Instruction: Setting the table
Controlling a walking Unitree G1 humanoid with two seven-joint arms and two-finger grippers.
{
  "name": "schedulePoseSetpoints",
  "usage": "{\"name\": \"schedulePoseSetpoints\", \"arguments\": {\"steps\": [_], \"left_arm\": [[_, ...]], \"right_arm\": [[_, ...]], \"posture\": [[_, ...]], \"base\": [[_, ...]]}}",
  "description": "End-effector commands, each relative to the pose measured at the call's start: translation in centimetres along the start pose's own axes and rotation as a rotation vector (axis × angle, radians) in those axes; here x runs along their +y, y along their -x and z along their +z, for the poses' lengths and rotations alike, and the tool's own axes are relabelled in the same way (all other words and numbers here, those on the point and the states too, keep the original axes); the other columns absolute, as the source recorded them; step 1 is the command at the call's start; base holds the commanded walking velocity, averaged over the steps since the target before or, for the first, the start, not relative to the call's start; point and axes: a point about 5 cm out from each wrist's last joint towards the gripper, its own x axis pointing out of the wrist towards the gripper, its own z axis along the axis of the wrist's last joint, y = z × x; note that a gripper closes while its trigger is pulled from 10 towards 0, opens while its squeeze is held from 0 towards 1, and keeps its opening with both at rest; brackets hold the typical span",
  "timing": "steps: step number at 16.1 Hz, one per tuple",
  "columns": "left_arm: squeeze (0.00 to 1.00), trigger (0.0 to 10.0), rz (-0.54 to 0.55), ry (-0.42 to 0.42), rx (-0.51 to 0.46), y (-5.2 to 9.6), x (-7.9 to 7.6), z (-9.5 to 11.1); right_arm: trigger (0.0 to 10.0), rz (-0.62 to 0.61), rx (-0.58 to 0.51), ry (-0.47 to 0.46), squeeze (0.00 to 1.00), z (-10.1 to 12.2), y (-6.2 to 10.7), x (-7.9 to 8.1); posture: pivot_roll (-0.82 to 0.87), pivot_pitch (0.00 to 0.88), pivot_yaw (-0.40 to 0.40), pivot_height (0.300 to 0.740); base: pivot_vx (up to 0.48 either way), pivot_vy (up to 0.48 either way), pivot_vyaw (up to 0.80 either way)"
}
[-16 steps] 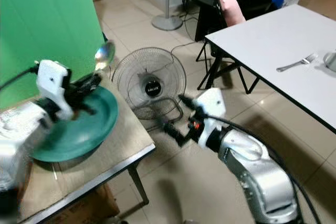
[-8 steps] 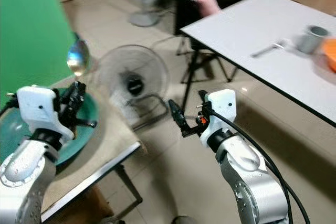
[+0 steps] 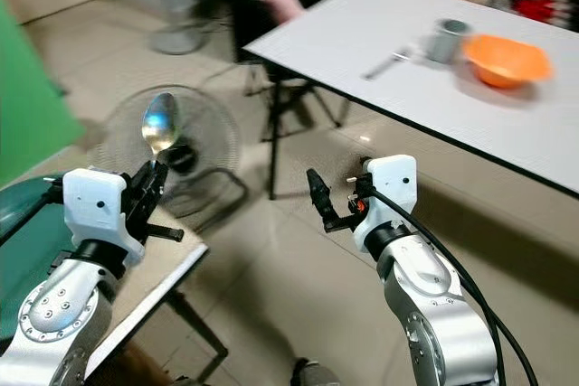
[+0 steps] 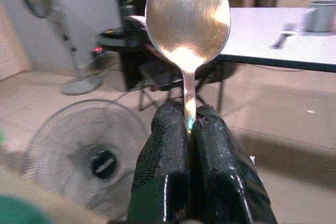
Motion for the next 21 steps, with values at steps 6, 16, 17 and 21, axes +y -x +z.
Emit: {"name": "schedulePoseSetpoints", "arguments": {"steps": [6,16,17,21], "left_arm": [[0.00,10.0,0.018,-0.001,-0.004,0.1,0.0,0.0],[0.00,10.0,0.025,0.016,-0.032,-0.2,0.3,0.3],[0.00,10.0,0.036,0.021,-0.027,-0.3,0.6,0.2],[0.00,10.0,0.062,0.018,-0.015,-0.2,1.2,0.0]], "right_arm": [[10.0,-0.032,0.064,-0.005,0.00,-0.6,0.3,-0.3],[10.0,-0.015,0.072,0.032,0.00,-0.3,0.0,-0.2],[10.0,0.001,0.058,0.042,0.00,-0.1,-0.2,-0.1],[10.0,0.029,0.043,0.083,0.00,0.3,-0.7,0.2]], "posture": [[-0.09,0.015,0.038,0.740],[-0.09,0.023,0.034,0.740],[-0.09,0.024,0.034,0.740],[-0.08,0.028,0.030,0.740]], "base": [[0.000,0.000,-0.80],[0.000,0.000,-0.79],[0.240,0.000,0.00],[0.300,0.000,0.00]]}}
